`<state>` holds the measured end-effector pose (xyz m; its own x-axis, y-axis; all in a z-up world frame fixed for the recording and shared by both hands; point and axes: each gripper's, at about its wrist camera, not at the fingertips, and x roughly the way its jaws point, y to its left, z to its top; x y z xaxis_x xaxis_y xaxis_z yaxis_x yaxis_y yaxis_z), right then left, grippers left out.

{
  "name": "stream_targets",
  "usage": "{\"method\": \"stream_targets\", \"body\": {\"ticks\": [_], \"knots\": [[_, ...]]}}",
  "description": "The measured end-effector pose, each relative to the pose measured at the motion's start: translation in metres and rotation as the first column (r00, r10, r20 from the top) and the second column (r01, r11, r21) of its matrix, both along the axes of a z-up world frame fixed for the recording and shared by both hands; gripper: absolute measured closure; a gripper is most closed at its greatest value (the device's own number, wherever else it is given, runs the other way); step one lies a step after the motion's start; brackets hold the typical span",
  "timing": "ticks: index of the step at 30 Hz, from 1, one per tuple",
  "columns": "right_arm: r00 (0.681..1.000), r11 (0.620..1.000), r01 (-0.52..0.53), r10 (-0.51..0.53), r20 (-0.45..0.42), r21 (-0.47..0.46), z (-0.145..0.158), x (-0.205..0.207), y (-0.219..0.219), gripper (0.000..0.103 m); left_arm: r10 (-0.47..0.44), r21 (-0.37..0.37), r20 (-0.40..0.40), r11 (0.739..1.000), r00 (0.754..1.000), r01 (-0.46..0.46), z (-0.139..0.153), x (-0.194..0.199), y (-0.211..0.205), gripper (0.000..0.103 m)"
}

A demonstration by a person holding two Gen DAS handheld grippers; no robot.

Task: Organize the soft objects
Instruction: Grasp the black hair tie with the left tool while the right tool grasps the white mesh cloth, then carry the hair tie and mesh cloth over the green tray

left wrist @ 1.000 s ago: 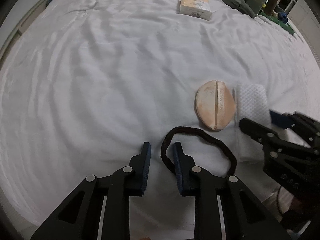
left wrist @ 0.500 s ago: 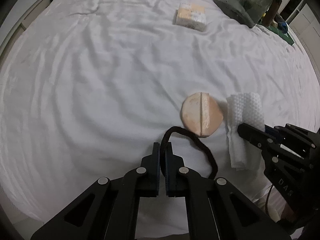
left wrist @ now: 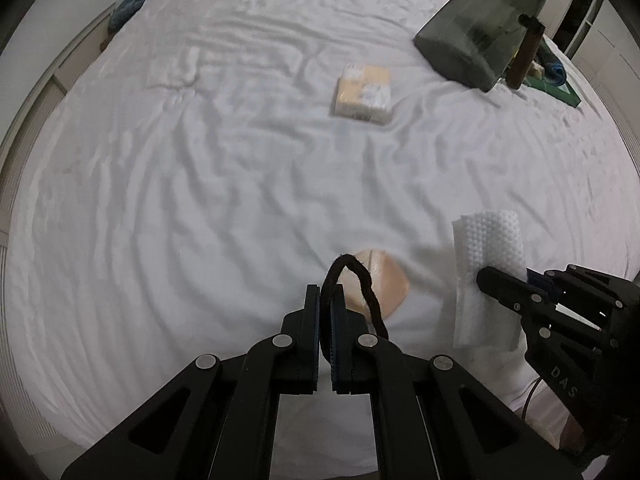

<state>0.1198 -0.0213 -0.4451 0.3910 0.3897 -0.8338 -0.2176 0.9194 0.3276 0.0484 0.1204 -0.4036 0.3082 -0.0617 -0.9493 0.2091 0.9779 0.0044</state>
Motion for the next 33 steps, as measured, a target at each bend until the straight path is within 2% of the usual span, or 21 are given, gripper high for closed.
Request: {"method": "stream_targets", "body": {"ticks": [11,16,22,33], "knots": [[1.000,1.000,0.024,-0.024,0.016,0.002,0.026,0.007,-0.020,0.096,-0.012,0.008,0.045,1.000,0.999,0.012,0.031,0.014,-0.017,0.101],[0.997,0.997,0.070,-0.069,0.031,-0.019,0.045,0.010,-0.046,0.096,-0.048,0.000,0.043,0.999,0.998,0.048,0.041,0.022,-0.044,0.101],[0.993,0.993,0.112,-0.111,0.044,-0.033,0.063,0.020,-0.108,0.096,-0.087,-0.034,0.061,0.995,0.994,0.089,0.060,0.036,-0.113,0.101],[0.979,0.978,0.179,-0.166,0.116,-0.110,0.083,0.066,-0.267,0.096,-0.185,-0.123,0.114,0.972,0.976,0.199,0.083,0.070,-0.292,0.101]]}}
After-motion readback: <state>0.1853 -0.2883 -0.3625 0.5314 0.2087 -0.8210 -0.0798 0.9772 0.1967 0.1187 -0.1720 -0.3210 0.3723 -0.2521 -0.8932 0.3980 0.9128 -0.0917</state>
